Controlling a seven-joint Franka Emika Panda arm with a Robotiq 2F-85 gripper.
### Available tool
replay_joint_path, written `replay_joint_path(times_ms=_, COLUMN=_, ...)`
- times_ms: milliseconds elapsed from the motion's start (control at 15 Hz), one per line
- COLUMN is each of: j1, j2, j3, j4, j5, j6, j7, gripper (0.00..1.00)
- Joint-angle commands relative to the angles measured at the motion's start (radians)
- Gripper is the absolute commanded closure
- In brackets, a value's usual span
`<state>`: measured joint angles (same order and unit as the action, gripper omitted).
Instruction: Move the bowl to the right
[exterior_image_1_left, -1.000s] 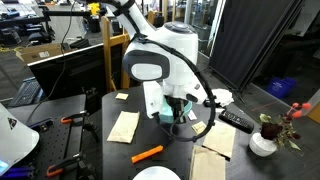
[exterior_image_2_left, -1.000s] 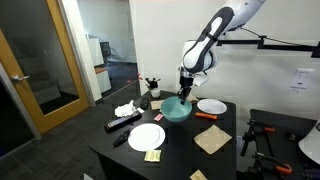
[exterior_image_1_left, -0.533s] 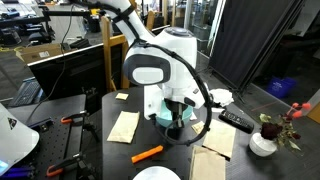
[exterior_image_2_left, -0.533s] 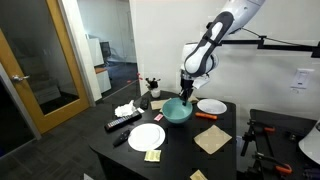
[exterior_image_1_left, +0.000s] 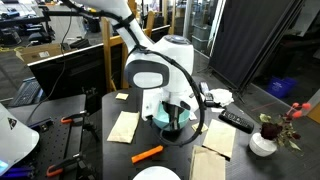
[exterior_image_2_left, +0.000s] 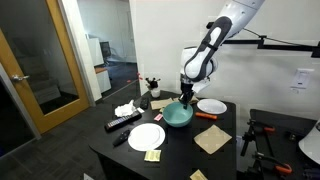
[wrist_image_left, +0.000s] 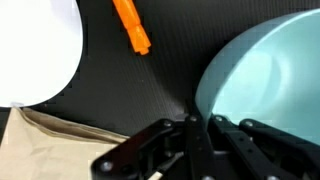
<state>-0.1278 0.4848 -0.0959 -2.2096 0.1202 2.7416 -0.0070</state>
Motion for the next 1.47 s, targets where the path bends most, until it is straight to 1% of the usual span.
replay_joint_path(times_ms=0, j1=0.026, j2=0.006, j3=-0.025, j4=0.004, j5=-0.029, j6=0.017, j7=0.057, gripper=0.99)
replay_joint_path(times_ms=67, j1=0.029, j2=0.005, j3=-0.027, j4=0.003, j5=-0.03, j6=0.017, j7=0.063, gripper=0.95)
replay_joint_path(times_ms=133, j1=0.034, j2=0.003, j3=-0.032, j4=0.002, j5=-0.035, j6=0.017, j7=0.069, gripper=0.7)
replay_joint_path(times_ms=200, j1=0.035, j2=0.0, j3=-0.032, j4=0.0, j5=-0.034, j6=0.017, j7=0.07, gripper=0.69)
replay_joint_path(times_ms=267, j1=0.036, j2=-0.006, j3=-0.033, j4=-0.004, j5=-0.034, j6=0.02, j7=0.071, gripper=0.64)
replay_joint_path(times_ms=467, j1=0.053, j2=-0.033, j3=-0.045, j4=-0.021, j5=-0.045, j6=0.026, j7=0.082, gripper=0.4)
replay_joint_path(times_ms=800, j1=0.116, j2=-0.13, j3=-0.086, j4=-0.057, j5=-0.124, j6=-0.003, j7=0.158, gripper=0.03)
replay_joint_path(times_ms=867, j1=0.122, j2=-0.161, j3=-0.083, j4=-0.067, j5=-0.131, j6=-0.018, j7=0.163, gripper=0.0)
replay_joint_path(times_ms=1000, j1=0.126, j2=-0.219, j3=-0.064, j4=-0.086, j5=-0.136, j6=-0.029, j7=0.161, gripper=0.0)
replay_joint_path(times_ms=1133, j1=0.143, j2=-0.277, j3=-0.064, j4=-0.106, j5=-0.165, j6=-0.049, j7=0.168, gripper=0.0)
replay_joint_path(times_ms=1267, j1=0.166, j2=-0.34, j3=-0.069, j4=-0.127, j5=-0.221, j6=-0.079, j7=0.201, gripper=0.0)
replay_joint_path(times_ms=1400, j1=0.168, j2=-0.402, j3=-0.056, j4=-0.141, j5=-0.273, j6=-0.126, j7=0.227, gripper=0.0)
